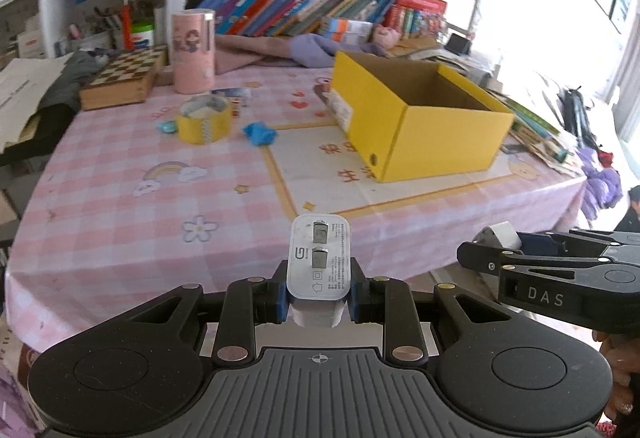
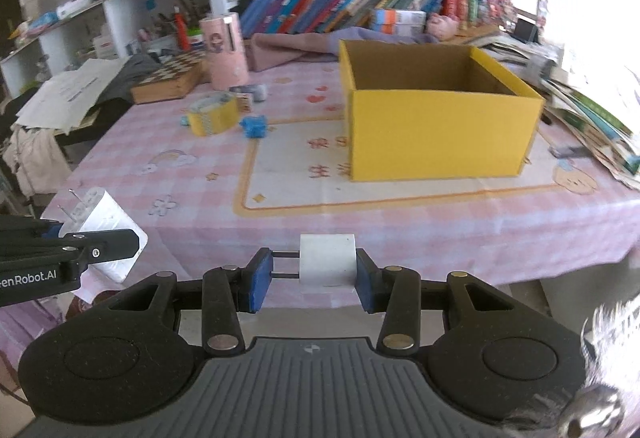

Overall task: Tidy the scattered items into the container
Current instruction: 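Carry both held chargers over the yellow box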

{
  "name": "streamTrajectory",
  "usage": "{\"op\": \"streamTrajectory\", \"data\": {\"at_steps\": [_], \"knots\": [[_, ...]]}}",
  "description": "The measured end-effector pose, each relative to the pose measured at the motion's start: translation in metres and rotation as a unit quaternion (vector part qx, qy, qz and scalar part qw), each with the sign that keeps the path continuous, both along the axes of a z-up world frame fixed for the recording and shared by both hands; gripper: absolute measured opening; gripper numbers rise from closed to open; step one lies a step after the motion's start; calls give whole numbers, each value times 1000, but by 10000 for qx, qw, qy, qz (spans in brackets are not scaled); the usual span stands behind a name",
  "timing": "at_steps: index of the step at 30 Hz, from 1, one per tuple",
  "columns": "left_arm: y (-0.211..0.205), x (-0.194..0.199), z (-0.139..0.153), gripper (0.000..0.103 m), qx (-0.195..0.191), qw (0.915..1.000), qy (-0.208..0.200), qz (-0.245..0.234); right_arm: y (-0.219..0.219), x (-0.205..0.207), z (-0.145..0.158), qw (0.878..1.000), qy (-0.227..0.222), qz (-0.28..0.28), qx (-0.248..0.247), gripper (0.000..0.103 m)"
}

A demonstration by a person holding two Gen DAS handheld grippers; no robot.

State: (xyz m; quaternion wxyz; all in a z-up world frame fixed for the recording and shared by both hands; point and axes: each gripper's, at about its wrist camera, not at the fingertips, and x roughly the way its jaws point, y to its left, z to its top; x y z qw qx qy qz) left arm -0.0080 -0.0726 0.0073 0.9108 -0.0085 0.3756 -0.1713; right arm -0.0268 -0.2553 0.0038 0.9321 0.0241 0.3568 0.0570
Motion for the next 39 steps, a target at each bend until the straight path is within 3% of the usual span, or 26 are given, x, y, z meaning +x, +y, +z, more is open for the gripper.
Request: {"op": "streamTrajectory", "data": {"at_steps": [17, 39], "knots": [[-52, 0, 0, 25, 68, 9970, -8, -767, -51, -28, 1, 9965, 57, -834, -11, 41], [-93, 19, 6, 25, 117, 9909, -160, -1333, -75, -13, 9, 9940, -19, -1086, -123, 41]]}}
